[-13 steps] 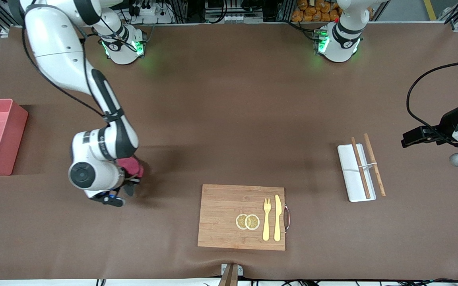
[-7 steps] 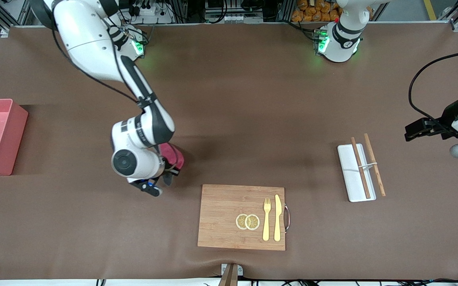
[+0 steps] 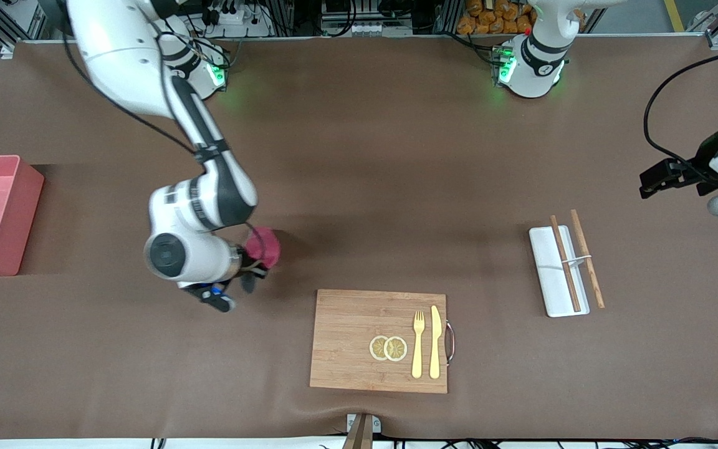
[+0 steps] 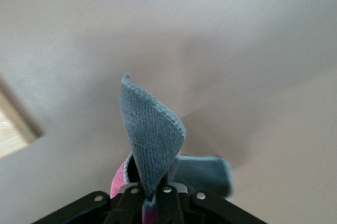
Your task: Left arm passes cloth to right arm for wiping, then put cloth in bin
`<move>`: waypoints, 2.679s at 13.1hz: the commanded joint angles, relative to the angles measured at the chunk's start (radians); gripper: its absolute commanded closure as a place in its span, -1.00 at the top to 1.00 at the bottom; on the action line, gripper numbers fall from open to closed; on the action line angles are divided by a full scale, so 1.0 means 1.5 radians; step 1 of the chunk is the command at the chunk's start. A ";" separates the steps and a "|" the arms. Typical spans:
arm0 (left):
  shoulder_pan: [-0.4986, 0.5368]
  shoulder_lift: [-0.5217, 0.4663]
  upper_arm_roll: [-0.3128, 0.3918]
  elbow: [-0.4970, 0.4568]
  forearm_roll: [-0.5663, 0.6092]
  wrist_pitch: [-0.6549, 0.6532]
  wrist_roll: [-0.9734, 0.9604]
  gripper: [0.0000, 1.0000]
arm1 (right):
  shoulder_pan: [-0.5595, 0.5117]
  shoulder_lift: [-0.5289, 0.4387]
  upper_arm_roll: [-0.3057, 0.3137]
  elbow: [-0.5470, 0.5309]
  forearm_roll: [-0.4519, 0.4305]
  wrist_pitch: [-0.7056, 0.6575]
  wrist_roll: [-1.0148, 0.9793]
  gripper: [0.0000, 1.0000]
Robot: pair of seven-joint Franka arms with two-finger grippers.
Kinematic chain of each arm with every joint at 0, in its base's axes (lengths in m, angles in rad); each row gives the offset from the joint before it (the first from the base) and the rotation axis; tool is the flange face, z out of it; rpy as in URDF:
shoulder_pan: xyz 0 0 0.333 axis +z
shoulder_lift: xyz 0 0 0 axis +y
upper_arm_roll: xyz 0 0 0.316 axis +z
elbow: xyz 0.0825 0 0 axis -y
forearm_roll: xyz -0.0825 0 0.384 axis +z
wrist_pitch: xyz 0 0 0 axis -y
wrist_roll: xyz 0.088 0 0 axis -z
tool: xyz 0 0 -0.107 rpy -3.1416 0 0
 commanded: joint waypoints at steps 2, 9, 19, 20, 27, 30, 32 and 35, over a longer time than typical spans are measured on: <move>-0.010 -0.028 0.008 -0.022 -0.007 0.007 0.011 1.00 | -0.103 -0.060 0.002 0.006 -0.104 -0.061 -0.181 -1.00; -0.032 -0.057 0.013 -0.021 -0.016 -0.020 0.003 1.00 | -0.334 -0.165 -0.003 0.008 -0.177 -0.133 -0.618 -1.00; -0.032 -0.044 0.006 -0.017 -0.016 -0.016 -0.001 1.00 | -0.618 -0.073 0.000 0.011 -0.231 0.075 -0.965 -1.00; -0.032 -0.045 0.006 -0.017 -0.016 -0.016 0.000 1.00 | -0.624 -0.057 0.001 0.009 -0.229 0.082 -0.961 -0.71; -0.032 -0.046 0.005 -0.013 -0.016 -0.016 0.008 1.00 | -0.626 -0.040 0.002 0.012 -0.199 0.066 -0.957 1.00; -0.031 -0.051 0.005 -0.002 -0.016 -0.021 0.010 1.00 | -0.590 -0.101 0.003 0.012 -0.198 -0.015 -0.933 1.00; -0.032 -0.054 0.004 -0.002 -0.017 -0.026 0.008 1.00 | -0.555 -0.133 0.003 0.012 -0.199 -0.052 -0.877 1.00; -0.032 -0.049 0.001 0.016 -0.031 -0.066 -0.002 1.00 | -0.479 -0.184 0.003 0.002 -0.200 -0.125 -0.755 1.00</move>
